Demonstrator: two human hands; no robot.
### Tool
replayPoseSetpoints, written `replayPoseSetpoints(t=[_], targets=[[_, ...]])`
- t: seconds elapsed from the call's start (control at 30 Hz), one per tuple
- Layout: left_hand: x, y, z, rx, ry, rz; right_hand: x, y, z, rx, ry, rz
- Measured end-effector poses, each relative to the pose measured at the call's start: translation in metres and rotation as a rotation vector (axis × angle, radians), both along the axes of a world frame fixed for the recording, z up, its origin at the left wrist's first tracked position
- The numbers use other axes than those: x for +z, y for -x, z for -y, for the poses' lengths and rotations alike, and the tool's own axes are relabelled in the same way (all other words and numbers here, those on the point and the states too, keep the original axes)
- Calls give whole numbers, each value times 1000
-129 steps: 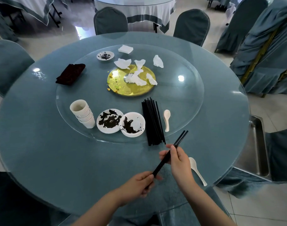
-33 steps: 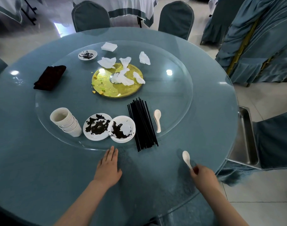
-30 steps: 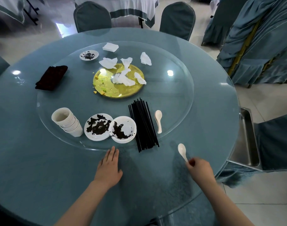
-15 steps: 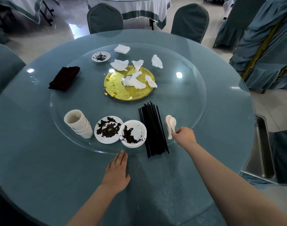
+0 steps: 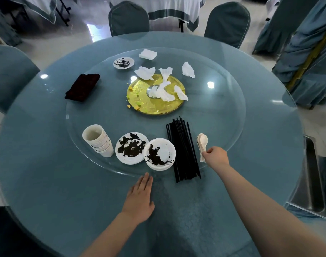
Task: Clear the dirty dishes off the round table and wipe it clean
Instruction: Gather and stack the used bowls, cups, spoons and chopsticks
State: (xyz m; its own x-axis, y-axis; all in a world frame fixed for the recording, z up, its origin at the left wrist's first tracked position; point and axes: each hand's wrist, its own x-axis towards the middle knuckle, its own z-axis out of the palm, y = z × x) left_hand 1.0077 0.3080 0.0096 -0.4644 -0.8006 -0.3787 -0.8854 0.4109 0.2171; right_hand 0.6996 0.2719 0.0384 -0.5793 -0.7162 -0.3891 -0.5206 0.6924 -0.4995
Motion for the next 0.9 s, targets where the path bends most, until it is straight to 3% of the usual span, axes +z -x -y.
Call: replayPoseSetpoints(t=[0.27, 0.63, 0.9], targets=[[3, 1, 2, -31, -7, 39, -4, 3, 6, 45, -12, -19], [4, 10, 6, -127, -3, 69, -15, -17, -79, -103, 228, 36], [8, 53, -3, -241, -9, 69, -36, -46, -138, 93, 184, -5]])
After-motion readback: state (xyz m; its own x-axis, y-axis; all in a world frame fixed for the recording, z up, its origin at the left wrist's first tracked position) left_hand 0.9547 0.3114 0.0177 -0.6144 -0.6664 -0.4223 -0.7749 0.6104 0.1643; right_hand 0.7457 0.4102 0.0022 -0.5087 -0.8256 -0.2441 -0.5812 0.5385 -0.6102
